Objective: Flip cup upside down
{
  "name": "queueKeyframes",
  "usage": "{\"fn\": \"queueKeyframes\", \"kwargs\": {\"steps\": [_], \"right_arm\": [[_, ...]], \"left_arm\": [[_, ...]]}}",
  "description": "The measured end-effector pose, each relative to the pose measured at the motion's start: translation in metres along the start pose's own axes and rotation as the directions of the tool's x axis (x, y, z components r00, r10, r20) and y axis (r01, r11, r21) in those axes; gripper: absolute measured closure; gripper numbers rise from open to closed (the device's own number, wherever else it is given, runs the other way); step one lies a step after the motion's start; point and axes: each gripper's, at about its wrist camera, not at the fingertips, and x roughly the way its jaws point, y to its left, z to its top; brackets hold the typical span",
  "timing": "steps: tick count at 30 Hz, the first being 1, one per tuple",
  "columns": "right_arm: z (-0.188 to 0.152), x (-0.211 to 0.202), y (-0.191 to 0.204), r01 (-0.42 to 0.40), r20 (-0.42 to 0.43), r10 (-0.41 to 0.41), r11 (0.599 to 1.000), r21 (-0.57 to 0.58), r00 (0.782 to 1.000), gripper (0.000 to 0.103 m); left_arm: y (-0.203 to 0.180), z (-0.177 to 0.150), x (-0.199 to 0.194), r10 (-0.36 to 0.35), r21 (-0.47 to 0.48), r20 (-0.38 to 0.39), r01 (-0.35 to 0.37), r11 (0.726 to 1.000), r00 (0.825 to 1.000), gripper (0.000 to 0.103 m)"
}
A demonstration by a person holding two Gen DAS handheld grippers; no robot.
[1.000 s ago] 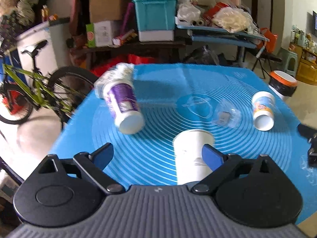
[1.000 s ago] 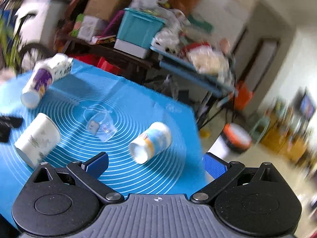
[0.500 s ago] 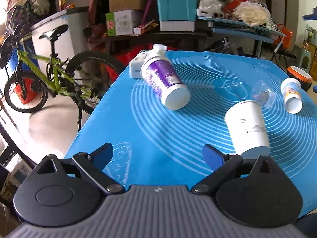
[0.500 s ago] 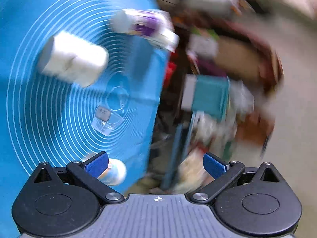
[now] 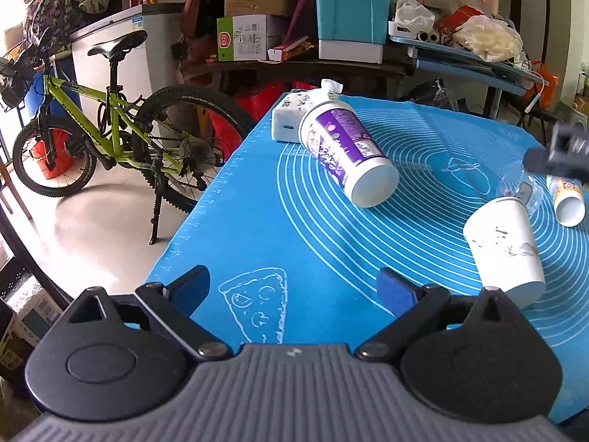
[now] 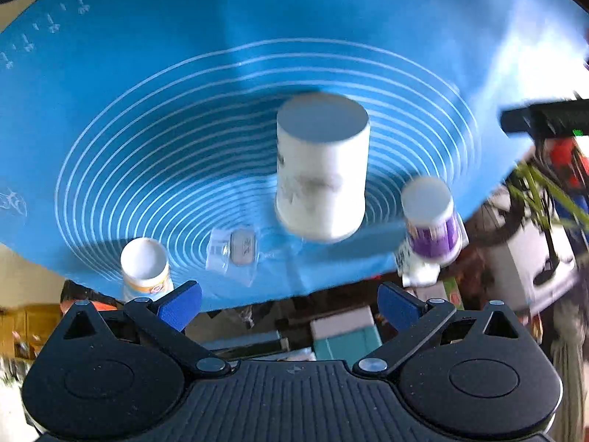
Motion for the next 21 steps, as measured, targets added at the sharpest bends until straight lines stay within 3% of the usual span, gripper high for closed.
{"fn": "queueKeyframes", "kwargs": {"steps": [9,16,19,21], "right_arm": [[0.023,0.021,0.011,-0.004,0.082,0.021,0.979,-0.205,0.996,0.000],[0.036,0.033,0.011,0.060,0.132,-0.028,0.969,-0.239,0.991,0.000],[0.042,0.036,0.010,0.057,0.159,-0.022,0.974,-0.218,0.987,0.003],[0.043,0.041,0.011,0.061,0.161,-0.029,0.978,-0.199,0.987,0.016]], "left_arm": [[0.009,0.000,0.013,-0.024,-0.018,-0.016,0.024,1.000,1.000,0.007],[0.006,-0.003,0.018,-0.036,-0.011,-0.024,0.036,0.999,0.999,0.007],[0.006,-0.002,0.019,-0.040,-0.018,-0.027,0.039,0.999,0.999,0.007],[0.005,-0.002,0.019,-0.042,-0.017,-0.028,0.042,0.999,0.999,0.007]]}}
